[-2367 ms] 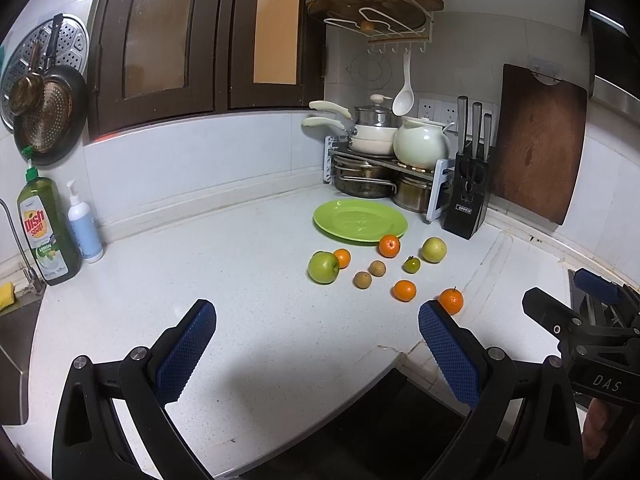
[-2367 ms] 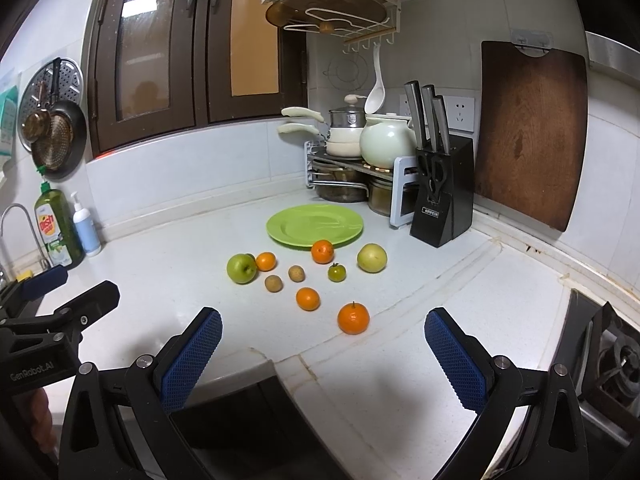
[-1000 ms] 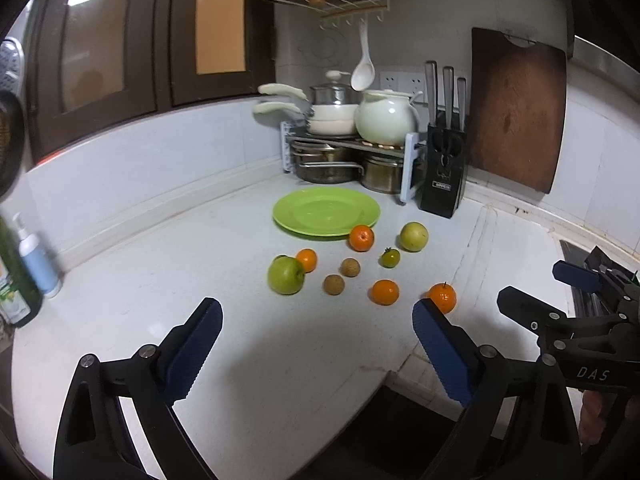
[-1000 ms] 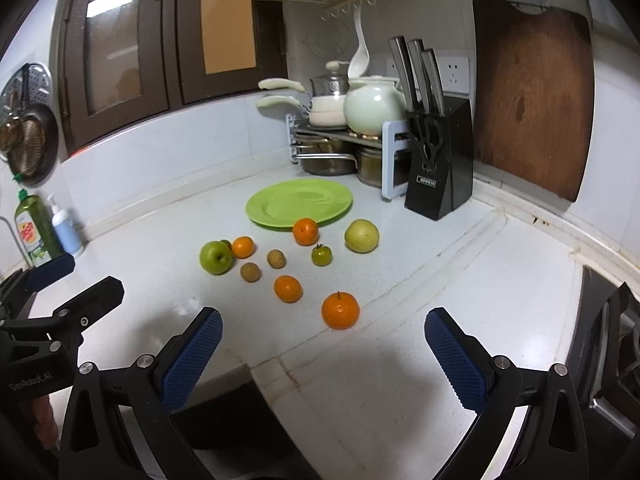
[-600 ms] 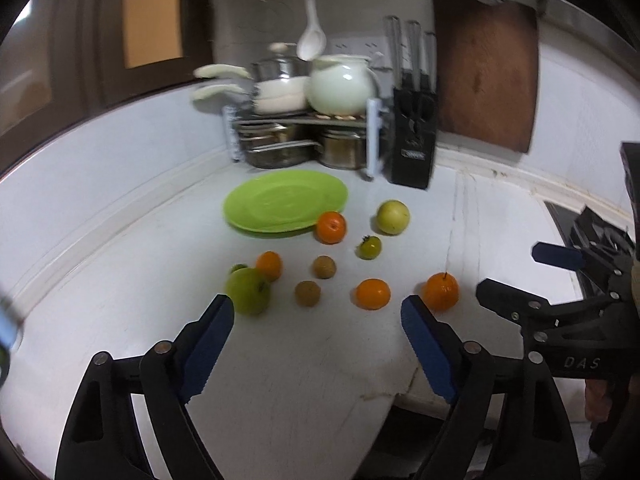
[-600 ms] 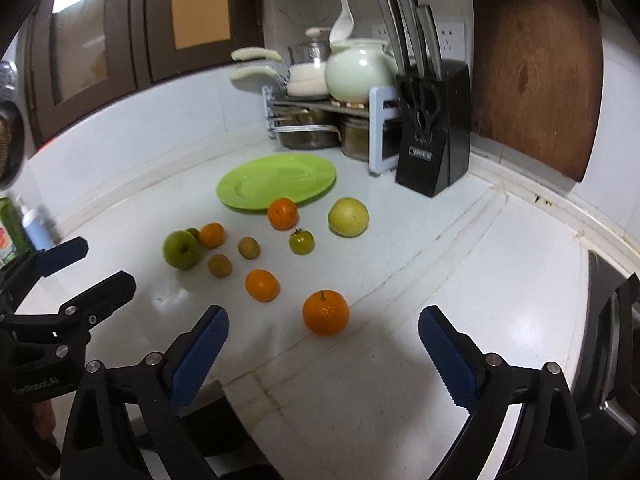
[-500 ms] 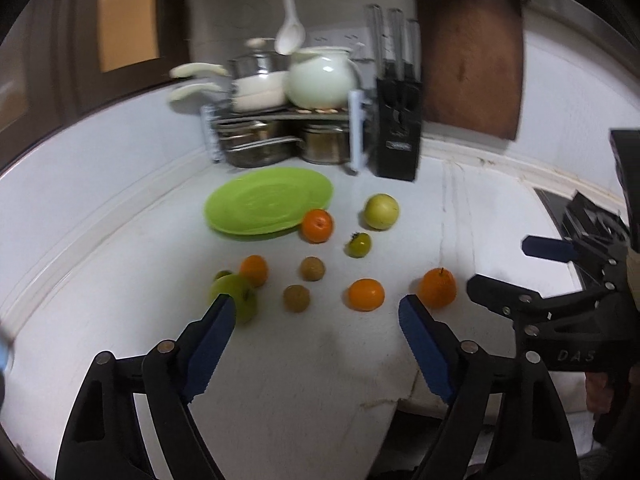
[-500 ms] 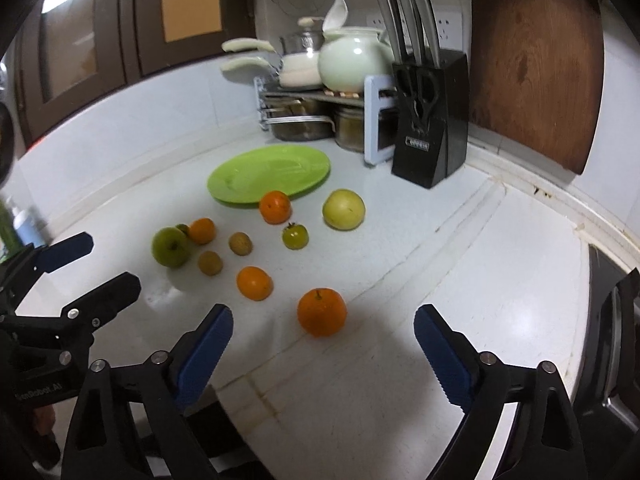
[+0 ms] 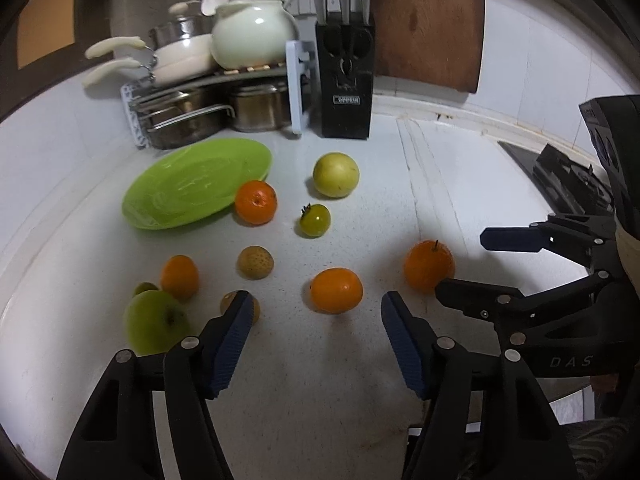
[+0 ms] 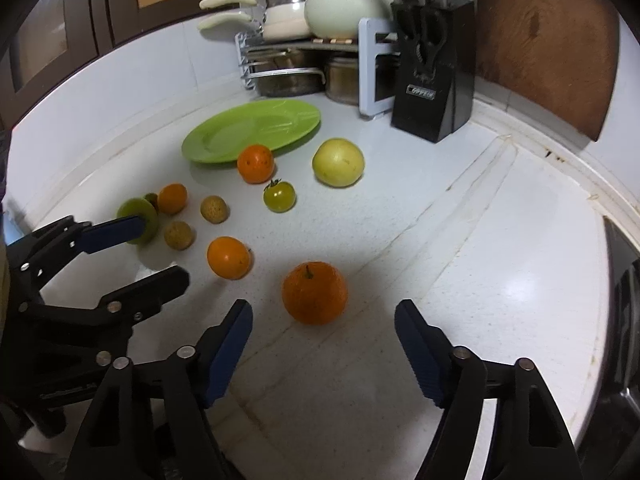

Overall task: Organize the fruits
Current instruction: 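Move left tool toward an orange while right tool approaches a tangerine, then close left tool on the orange while right tool closes on the tangerine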

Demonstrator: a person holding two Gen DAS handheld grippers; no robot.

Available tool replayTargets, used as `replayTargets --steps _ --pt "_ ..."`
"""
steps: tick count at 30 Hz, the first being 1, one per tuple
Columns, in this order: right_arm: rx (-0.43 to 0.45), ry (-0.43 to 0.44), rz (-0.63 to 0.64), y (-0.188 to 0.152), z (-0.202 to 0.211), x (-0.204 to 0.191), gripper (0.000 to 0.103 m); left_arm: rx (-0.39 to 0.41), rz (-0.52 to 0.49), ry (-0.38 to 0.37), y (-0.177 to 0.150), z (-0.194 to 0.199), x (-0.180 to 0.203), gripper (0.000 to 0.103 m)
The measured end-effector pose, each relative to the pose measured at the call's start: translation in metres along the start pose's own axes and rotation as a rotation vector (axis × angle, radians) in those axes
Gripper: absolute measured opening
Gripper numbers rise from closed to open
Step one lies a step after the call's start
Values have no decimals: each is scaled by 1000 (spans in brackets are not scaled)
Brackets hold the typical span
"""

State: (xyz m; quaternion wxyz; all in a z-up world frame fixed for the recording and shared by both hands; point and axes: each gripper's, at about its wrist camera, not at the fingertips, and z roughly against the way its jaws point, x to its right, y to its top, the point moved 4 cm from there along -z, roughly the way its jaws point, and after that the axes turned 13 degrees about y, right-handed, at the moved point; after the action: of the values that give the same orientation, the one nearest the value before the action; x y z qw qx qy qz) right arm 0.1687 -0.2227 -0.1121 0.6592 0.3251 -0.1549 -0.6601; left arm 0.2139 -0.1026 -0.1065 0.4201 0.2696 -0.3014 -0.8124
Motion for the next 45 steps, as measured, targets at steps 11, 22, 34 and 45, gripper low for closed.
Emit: replayTargets --steps 11,22,34,45 --pt "-51 43 32 0 -17 5 60 -48 -35 -48 1 -29 11 55" --pt "-65 96 44 6 -28 8 51 -100 -34 -66 -1 -47 17 47" --pt "-83 135 58 8 -33 6 42 -131 24 -59 -1 -46 11 36" --pt "-78 152 62 13 -30 5 42 -120 81 -36 1 -33 3 36"
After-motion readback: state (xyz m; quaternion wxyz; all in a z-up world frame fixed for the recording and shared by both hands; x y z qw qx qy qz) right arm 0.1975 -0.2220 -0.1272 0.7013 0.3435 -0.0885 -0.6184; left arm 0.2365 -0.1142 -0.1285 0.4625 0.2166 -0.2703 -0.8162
